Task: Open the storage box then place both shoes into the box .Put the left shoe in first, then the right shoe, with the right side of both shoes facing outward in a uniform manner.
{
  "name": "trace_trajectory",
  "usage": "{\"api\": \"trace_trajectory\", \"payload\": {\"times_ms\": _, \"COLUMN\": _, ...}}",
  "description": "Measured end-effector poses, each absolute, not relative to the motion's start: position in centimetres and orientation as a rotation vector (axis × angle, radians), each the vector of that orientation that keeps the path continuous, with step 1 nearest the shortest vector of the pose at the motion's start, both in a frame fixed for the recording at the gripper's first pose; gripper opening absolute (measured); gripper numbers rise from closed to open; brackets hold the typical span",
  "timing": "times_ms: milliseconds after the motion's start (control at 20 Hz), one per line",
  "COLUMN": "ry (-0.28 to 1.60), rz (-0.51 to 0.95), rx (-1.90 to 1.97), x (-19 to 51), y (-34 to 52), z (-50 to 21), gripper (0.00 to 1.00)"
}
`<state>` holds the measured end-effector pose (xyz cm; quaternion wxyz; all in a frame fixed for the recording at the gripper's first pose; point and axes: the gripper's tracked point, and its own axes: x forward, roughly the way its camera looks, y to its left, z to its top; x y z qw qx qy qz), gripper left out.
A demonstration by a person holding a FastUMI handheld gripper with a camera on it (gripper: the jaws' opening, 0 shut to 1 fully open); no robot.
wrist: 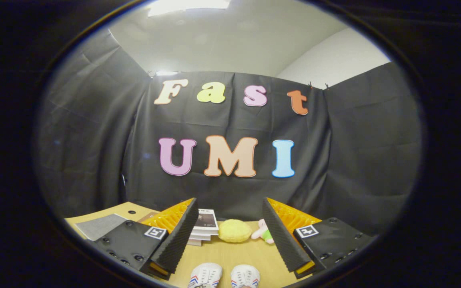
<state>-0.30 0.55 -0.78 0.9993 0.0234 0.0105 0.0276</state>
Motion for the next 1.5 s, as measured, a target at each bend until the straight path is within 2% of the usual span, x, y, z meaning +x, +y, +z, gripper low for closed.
{"api": "trace_trajectory", "payload": {"times_ms": 850, "ry": 0.399, "rz": 0.402, "rx": 0.583, "x": -3.6, "y": 10.6, "z": -9.9, "gripper": 1.00}}
{"api": "trace_trajectory", "payload": {"times_ms": 1500, "ry": 0.859, "rz": 0.588, "rx": 0.939, "x": -9.9, "y": 19.3, "z": -19.8, "gripper": 0.99}}
